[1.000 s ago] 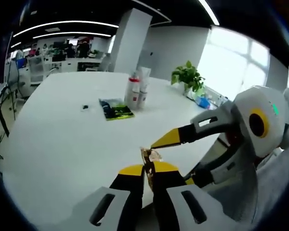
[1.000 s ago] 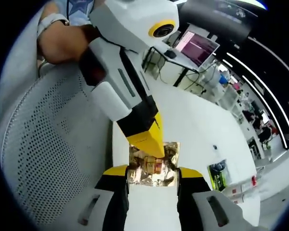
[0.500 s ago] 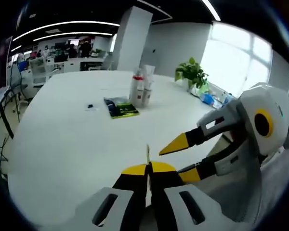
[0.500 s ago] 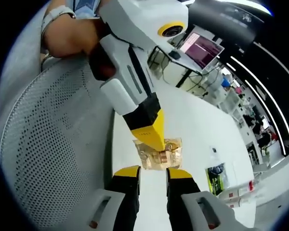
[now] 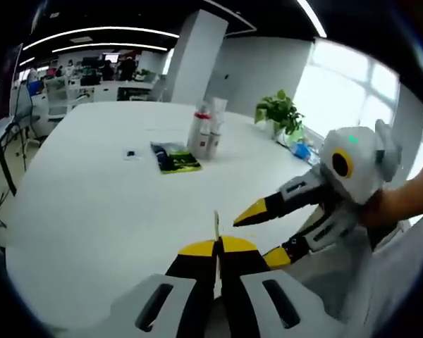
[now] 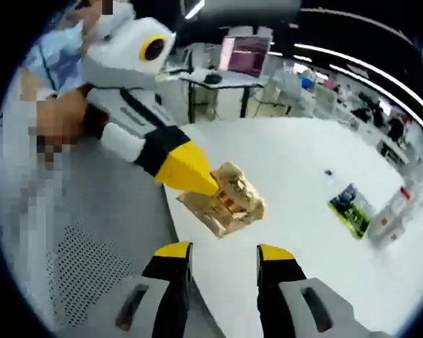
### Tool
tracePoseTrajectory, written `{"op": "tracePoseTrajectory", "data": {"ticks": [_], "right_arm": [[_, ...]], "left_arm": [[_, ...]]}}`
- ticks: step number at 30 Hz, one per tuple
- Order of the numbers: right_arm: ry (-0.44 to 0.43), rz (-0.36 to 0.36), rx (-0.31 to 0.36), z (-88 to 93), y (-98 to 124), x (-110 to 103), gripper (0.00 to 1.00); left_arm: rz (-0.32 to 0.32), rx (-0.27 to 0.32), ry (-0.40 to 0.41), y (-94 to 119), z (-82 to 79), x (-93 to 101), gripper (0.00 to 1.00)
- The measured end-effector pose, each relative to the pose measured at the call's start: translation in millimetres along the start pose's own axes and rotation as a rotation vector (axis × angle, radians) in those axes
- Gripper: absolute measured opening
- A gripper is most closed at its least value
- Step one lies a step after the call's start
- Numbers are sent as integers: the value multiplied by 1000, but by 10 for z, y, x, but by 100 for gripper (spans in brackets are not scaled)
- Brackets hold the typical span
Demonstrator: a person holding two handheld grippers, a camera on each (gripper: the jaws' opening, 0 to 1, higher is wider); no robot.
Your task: Arrange the skincare products in the storage area until every visible bottle or jar stands upright without overlapping.
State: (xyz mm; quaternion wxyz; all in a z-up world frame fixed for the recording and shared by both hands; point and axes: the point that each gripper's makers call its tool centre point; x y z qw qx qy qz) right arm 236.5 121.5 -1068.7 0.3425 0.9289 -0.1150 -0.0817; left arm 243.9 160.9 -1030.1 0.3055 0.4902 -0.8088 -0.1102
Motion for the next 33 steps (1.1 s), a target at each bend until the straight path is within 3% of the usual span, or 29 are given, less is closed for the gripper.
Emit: {"op": "tracePoseTrajectory", "data": {"ticks": [5,7,10,11,15,19,26,33], "right_arm": [[-334,-109,147,-84,83,71,48],[-443,-176,196,-117,122,59,48],[-522,-222,269,-195,175,49,52],[-556,-245,287,-218,191,25,52],[-645,-356,347,-311,243,-104,49],[-659,-377,375,-342,264,-141,43],[-669,-474,422,-467,360,-257,22],[-673,-471,428,-457,392,-259,18]], "left_arm": [[63,43,78,37,-96,64,0],[106,58,121,53,-136,111,0],[143,73,154,87,-179,148,0],[184,77,172,97,-195,208,0],[257,81,224,137,-234,307,0],[308,91,264,176,-273,368,0],[354,88,302,203,-294,430,0],[362,85,329,205,-303,436,0]]}}
Point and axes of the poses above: the point that each gripper's makers call its tool centre point, and the gripper's own axes: y roughly backward along the fingers, x roughly to its right, z roughly out of its underside, and after that the axes turned 4 degrees about y, right-handed
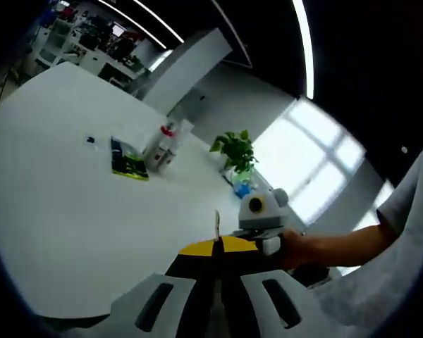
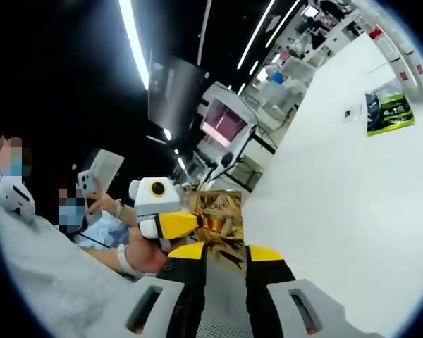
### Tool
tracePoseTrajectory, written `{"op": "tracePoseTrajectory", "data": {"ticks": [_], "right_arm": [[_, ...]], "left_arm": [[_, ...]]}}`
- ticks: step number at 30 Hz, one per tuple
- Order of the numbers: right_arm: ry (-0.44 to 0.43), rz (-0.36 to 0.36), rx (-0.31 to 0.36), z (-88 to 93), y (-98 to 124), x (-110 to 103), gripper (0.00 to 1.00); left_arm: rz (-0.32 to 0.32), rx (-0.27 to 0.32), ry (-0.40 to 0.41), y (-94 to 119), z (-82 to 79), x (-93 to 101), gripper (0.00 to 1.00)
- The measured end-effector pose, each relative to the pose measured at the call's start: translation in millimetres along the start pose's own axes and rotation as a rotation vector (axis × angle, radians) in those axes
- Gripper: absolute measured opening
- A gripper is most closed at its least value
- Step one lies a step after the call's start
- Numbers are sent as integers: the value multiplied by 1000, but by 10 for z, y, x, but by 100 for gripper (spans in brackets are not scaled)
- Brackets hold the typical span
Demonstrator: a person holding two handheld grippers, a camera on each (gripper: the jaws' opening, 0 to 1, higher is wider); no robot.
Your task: Arrange the skincare products in the storage area until every visible bottle or jar stands upright without overlapping.
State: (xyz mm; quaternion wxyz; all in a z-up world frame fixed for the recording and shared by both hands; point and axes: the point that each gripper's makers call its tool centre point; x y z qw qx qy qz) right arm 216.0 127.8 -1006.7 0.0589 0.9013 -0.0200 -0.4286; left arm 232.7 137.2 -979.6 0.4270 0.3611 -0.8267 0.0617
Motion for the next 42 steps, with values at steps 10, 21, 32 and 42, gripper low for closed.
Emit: {"op": "tracePoseTrajectory", "data": {"ticks": [10,21,32,42], "right_arm": [[-38,-35,33,-24,84,-90,0],[-39,-14,39,-23,88,-50,0],[-26,48,26,9,94,34,0],[59,124,18,5,134,52,0]], "left_arm": [[-12,-15,13,-39,40,-20,0],[-17,-18,-1,-44,53,-14,0],[-52,-31,-39,-73,92,-58,0],[-83,-27,-80,-106,110,-81,0]]}}
Point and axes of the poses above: the point that each gripper's makers call its tool centre point, and the gripper's own axes: y roughly backward along the fingers, x roughly to its right, z roughly out of its underside, and after that the axes turned 4 degrees about y, right-handed
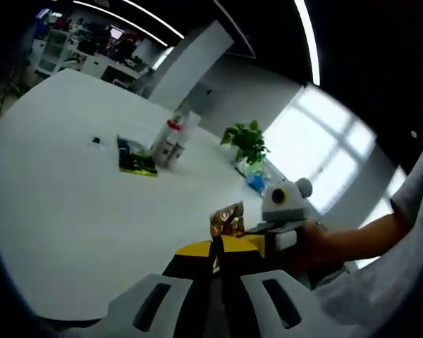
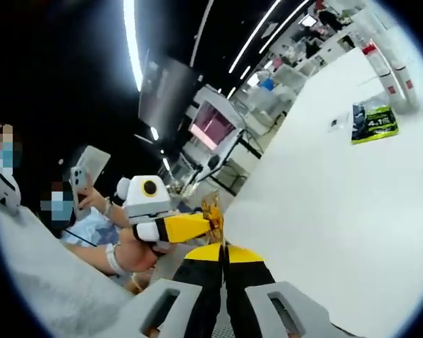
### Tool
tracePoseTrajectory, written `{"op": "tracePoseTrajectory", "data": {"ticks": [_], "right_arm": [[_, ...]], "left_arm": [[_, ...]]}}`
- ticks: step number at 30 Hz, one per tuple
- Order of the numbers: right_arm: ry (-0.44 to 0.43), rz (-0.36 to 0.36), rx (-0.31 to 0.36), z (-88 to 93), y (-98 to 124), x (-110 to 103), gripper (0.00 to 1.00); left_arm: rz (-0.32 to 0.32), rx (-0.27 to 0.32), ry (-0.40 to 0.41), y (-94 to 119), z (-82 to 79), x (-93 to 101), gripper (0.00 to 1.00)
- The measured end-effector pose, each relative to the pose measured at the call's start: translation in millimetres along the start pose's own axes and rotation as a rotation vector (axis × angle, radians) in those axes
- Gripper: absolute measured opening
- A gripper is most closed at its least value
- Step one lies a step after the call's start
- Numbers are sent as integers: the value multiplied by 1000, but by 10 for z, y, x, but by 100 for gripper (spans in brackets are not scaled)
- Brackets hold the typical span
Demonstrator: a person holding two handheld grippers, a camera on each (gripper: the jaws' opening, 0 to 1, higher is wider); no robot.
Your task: Arrange the skincare products in the storage area until every visible bottle or jar stands upright without overlapping.
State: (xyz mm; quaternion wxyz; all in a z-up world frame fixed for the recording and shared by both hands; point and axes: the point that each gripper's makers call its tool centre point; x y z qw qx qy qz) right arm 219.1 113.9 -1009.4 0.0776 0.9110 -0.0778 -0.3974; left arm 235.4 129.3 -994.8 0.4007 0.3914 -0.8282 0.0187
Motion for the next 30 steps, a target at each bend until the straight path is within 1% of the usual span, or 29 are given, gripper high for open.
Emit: {"op": "tracePoseTrajectory", "data": {"ticks": [4,6,9,12,14,17,21,23,25,26,27,28,30], "right_arm": [[34,21,-21,35,0,-5,0],[17,9,-30,57,7,6,0],[-13,17,-27,58,28,45,0],[-15,23,-32,57,19,47,0],[-31,22,-23,38,14,63,0],[-44,60,1,-3,23,136,0],[-76,85,21,-34,53,221,0],[-97,97,38,-58,73,270,0],[-101,106,40,-64,63,271,0],[-104,110,36,-59,50,284,0],[-105,114,33,-56,40,295,0],[-106,121,30,-57,22,313,0],[-114,124,31,-67,-9,326,0]], "left_arm": [[-18,-12,-19,-18,25,-27,1],[-25,-18,-34,-23,39,-31,2],[-28,-24,-61,-33,63,-18,2],[-39,-21,-77,-35,56,-41,3],[-59,-10,-92,-32,33,-80,2],[-90,12,-121,-15,-8,-128,2],[-105,27,-142,-18,-24,-138,2],[-117,23,-163,-44,-2,-145,6],[-156,31,-204,-48,-8,-190,10],[-181,36,-235,-47,-16,-230,10],[-204,17,-250,-49,20,-267,10],[-205,13,-242,-65,32,-269,11],[-220,8,-254,-67,43,-296,13]]}}
Point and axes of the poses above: the point that each gripper's makers call its tool centre point, and the gripper's own axes: y roughly backward along the fingers, x roughly to its right, z roughly out of its underside, and after that the axes turned 4 degrees about y, right-handed
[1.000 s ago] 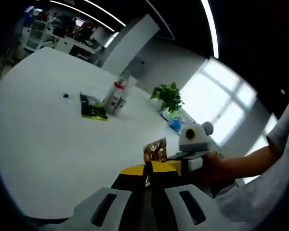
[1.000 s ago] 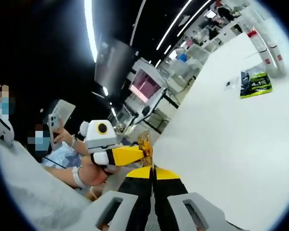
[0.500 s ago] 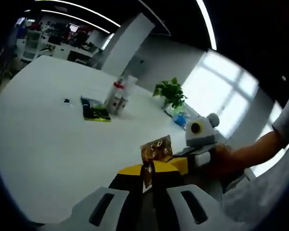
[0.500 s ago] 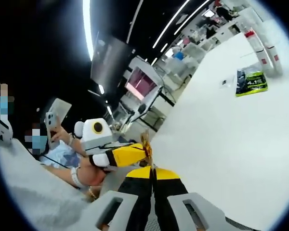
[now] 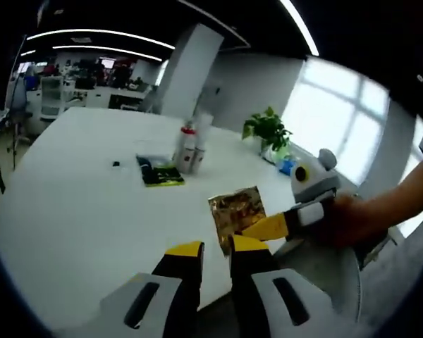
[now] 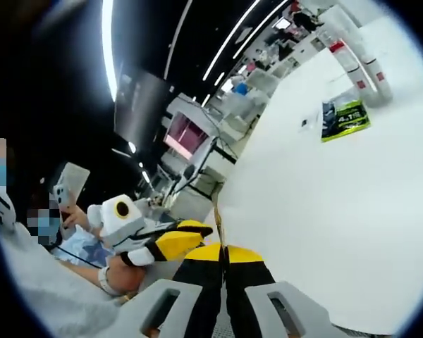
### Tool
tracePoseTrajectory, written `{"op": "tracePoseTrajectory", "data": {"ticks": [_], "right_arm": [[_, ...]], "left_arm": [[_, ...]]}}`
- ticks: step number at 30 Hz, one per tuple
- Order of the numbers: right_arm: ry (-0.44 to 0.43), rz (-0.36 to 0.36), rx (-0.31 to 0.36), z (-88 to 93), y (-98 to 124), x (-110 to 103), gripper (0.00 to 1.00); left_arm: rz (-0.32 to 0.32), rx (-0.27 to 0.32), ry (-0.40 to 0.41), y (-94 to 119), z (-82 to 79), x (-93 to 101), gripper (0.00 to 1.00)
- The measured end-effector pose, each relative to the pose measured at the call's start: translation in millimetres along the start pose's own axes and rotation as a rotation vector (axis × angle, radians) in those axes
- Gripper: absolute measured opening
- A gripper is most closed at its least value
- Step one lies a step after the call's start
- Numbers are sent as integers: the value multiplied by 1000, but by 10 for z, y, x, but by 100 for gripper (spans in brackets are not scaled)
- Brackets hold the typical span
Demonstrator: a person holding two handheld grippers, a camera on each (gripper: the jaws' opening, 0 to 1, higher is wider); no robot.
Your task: Arrange the skincare products in the storage area until every visible bottle or jar stands upright without overlapping.
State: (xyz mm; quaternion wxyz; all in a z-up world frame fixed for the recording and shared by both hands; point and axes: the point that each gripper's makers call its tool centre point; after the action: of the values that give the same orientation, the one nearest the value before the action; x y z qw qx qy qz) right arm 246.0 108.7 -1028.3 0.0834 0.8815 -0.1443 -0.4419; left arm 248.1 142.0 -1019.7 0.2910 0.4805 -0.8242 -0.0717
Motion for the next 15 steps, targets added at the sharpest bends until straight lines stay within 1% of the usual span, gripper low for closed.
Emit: {"op": "tracePoseTrajectory", "data": {"ticks": [2,4,8,10,13,15], "right_arm": [[6,2,-7,2,-51,-6,0],[13,7,-21,4,-94,6,0],[25,4,-34,-50,-200,-5,0],[28,-2,-35,-113,-253,-20,0],[39,-9,-33,-245,-341,-46,0],[53,-9,-37,-330,-403,-38,0]], "left_arm": [[-4,-13,-12,-9,27,0,13],[-15,-51,-41,-21,100,-14,11],[-17,-66,-62,-34,137,-12,10],[-29,-69,-69,-34,142,-37,13],[-21,-76,-74,-33,157,-27,9],[-25,-74,-88,-29,159,-30,10]]}}
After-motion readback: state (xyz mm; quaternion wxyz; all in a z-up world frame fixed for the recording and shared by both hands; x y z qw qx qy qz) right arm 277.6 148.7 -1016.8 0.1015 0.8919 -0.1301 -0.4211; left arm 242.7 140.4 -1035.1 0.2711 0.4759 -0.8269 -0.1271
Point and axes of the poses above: the point that each gripper's makers call its tool centre point, and the gripper's own axes: y roughly backward along the fingers, x roughly to its right, z roughly out of its underside, and after that the axes turned 4 degrees about y, right-handed
